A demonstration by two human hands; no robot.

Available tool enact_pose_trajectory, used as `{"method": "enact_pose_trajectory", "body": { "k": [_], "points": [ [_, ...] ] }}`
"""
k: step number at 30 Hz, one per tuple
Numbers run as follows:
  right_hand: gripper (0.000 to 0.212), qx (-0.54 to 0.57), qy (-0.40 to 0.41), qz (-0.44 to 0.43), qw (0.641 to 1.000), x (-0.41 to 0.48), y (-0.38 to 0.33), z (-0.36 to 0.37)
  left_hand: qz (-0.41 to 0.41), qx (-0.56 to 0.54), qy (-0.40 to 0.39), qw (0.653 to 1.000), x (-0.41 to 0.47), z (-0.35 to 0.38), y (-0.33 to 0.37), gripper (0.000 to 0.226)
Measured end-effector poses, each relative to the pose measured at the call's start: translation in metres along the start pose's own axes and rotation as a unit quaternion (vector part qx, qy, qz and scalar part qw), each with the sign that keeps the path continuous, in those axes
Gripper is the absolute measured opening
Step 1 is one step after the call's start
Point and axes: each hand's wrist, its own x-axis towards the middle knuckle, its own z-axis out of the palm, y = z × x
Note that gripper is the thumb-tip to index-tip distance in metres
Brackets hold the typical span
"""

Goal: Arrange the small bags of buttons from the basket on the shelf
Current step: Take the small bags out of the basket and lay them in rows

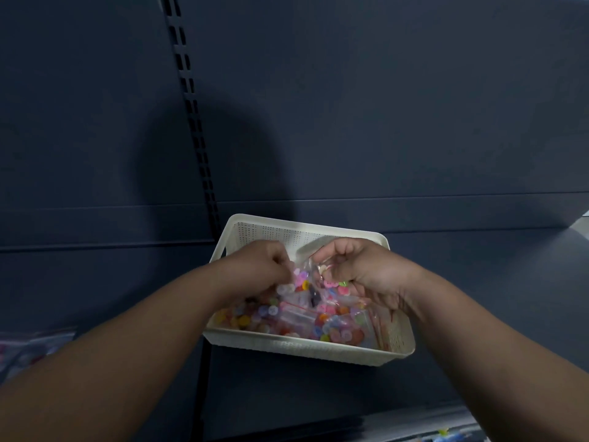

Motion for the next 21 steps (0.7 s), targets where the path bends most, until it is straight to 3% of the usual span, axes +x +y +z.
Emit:
{"method": "enact_pose_trajectory", "body": {
  "k": [3, 6, 10, 17, 21],
  "points": [
    [0.031, 0.025, 0.016, -0.006, 1.000, 0.001, -0.003, 0.003, -0.015, -0.122, 0.026, 0.992, -0.006, -0.006, 0.007, 0.011],
    [0.032, 0.056, 0.029, -0.021, 0.998, 0.006, -0.007, 0.007, -0.020, -0.173, 0.037, 0.984, -0.009, -0.007, 0.012, 0.009],
    [0.027, 0.052, 0.055, -0.028, 0.997, 0.010, -0.010, 0.010, -0.019, -0.194, 0.044, 0.980, -0.013, -0.007, 0.013, 0.011],
    [0.008, 0.051, -0.002, 0.006, 0.999, 0.013, -0.013, 0.018, -0.021, -0.263, 0.049, 0.963, -0.020, -0.007, 0.018, 0.023],
    [0.007, 0.035, 0.001, -0.031, 0.999, 0.015, -0.018, 0.030, -0.011, -0.242, 0.043, 0.969, -0.025, -0.007, 0.018, 0.021]
  ]
}}
